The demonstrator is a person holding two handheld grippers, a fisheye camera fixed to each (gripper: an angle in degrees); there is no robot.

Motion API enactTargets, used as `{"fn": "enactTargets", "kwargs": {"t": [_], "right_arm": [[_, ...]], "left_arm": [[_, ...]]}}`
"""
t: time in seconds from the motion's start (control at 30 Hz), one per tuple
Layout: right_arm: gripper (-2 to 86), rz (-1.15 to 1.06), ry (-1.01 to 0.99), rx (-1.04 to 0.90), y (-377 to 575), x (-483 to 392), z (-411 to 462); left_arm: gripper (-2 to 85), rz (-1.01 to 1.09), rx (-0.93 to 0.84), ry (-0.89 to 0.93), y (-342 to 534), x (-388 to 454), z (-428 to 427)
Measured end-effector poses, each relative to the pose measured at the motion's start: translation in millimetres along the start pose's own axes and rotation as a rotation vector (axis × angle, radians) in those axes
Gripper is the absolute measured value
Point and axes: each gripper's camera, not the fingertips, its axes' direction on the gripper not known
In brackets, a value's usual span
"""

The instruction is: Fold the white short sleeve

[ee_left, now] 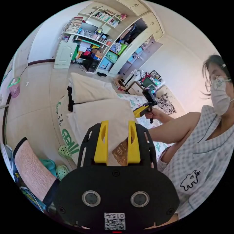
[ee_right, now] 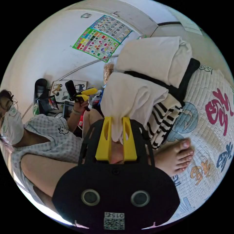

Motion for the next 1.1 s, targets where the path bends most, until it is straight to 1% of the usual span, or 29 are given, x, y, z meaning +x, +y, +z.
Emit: {"fn": "enactTargets", "kwargs": {"t": [0.03, 0.1, 0.17, 0.27, 0.33, 0.4, 0.47, 0.5, 0.57, 0.6, 0.67, 0.7, 0.73, 0.77, 0.8, 0.87, 0.93, 1.0, 1.07, 1.1], "right_arm": [[3.0, -0.017, -0.003, 0.024, 0, -10, 2], [1.5, -0.049, -0.034, 0.095, 2, -33, -4], [0.6, -0.108, -0.115, 0.231, 9, -71, -24], [0.2, -0.17, -0.163, 0.308, 16, -127, -45], [0.1, -0.209, -0.175, 0.329, 23, -166, -55], [0.1, -0.253, -0.128, 0.353, 36, -209, -68], [0.3, -0.299, -0.013, 0.394, 63, -265, -90], [0.4, -0.304, 0.014, 0.419, 73, -278, -97], [0.9, -0.313, 0.111, 0.532, 117, -329, -130], [1.2, -0.305, 0.138, 0.561, 129, -340, -139], [2.7, -0.275, 0.294, 0.679, 182, -386, -174], [4.1, -0.268, 0.34, 0.709, 196, -397, -182], [6.9, -0.27, 0.435, 0.757, 223, -416, -196], [8.6, -0.246, 0.52, 0.783, 249, -432, -208], [9.5, -0.234, 0.555, 0.786, 261, -438, -213], [11.6, -0.151, 0.678, 0.758, 311, -450, -230], [12.4, -0.082, 0.7, 0.792, 354, -450, -239], [10.9, -0.039, 0.657, 0.855, 397, -447, -245], [4.4, -0.021, 0.597, 0.917, 450, -445, -255], [2.4, -0.017, 0.581, 0.934, 462, -445, -259]], "left_arm": [[12.5, 0.004, -0.009, -0.036, 6, 20, 9], [13.3, 0.019, -0.009, -0.094, 13, 50, 20], [14.1, 0.09, -0.029, -0.153, 16, 96, 33], [14.1, 0.2, -0.008, -0.246, 16, 156, 44], [12.6, 0.248, 0.045, -0.286, 12, 191, 47], [8.7, 0.27, 0.102, -0.298, 3, 224, 48], [4.3, 0.341, 0.15, -0.245, -12, 269, 45], [3.8, 0.357, 0.162, -0.223, -17, 281, 44], [2.5, 0.446, 0.207, -0.113, -38, 331, 42], [2.4, 0.462, 0.215, -0.083, -44, 344, 43], [1.9, 0.524, 0.229, 0.032, -69, 398, 52], [1.8, 0.534, 0.234, 0.062, -76, 411, 55], [1.7, 0.543, 0.239, 0.12, -89, 436, 64], [1.6, 0.537, 0.237, 0.181, -103, 459, 74], [1.5, 0.53, 0.229, 0.209, -110, 469, 81], [1.2, 0.55, 0.164, 0.29, -136, 515, 114], [1.2, 0.576, 0.084, 0.331, -149, 552, 147], [1.3, 0.597, 0.007, 0.377, -155, 588, 184], [1.4, 0.634, -0.121, 0.427, -161, 633, 234], [1.5, 0.646, -0.15, 0.43, -162, 644, 245]]}}
